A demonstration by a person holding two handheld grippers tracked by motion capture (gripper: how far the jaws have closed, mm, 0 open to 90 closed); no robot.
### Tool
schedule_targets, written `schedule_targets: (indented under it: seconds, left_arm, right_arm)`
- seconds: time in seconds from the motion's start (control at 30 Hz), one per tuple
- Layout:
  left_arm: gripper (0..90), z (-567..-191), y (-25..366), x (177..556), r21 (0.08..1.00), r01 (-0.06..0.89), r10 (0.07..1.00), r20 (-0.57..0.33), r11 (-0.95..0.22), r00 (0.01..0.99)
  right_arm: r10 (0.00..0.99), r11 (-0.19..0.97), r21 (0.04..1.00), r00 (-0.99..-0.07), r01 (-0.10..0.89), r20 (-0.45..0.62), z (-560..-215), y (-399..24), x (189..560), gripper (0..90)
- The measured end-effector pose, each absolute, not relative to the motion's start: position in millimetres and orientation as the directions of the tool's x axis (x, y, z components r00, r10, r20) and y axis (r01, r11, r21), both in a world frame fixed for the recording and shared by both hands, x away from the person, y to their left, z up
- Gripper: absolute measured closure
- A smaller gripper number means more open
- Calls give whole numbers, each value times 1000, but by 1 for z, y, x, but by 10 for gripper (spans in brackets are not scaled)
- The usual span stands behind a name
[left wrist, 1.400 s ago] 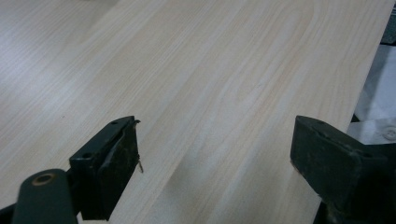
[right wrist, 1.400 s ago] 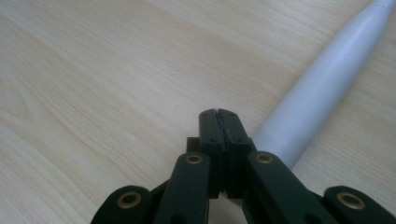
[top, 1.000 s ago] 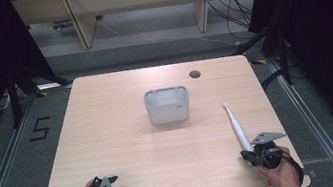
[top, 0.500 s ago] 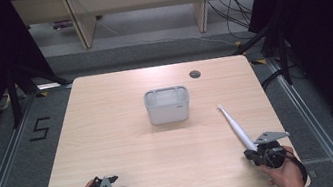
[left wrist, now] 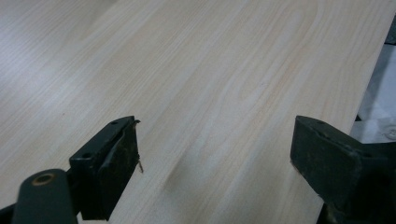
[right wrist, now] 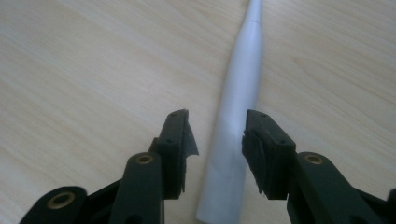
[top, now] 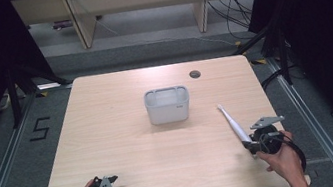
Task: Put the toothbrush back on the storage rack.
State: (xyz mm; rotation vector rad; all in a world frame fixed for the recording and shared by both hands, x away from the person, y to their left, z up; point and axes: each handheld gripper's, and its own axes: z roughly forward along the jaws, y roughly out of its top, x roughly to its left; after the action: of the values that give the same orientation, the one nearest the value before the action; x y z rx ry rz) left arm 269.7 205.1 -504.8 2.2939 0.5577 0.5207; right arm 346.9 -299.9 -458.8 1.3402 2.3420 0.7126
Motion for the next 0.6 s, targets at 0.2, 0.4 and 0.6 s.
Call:
schedule_targets:
  seconds: [0.2, 0.4, 0.6]
  left_arm:
    - [148, -505, 205, 270, 712, 245, 526, 202, -658, 826]
    - [148, -504, 206, 270, 706, 236, 520, 215, -668, 827]
    - [148, -505, 206, 271, 712, 238, 522, 208, -661, 827]
  right_arm:
    - [871, 436, 519, -490, 735, -36, -461, -301, 368, 519]
    - [870, 448, 476, -491, 757, -39, -465, -298, 382, 471]
    - [877, 450, 421, -478, 787, -45, -469, -294, 401, 426]
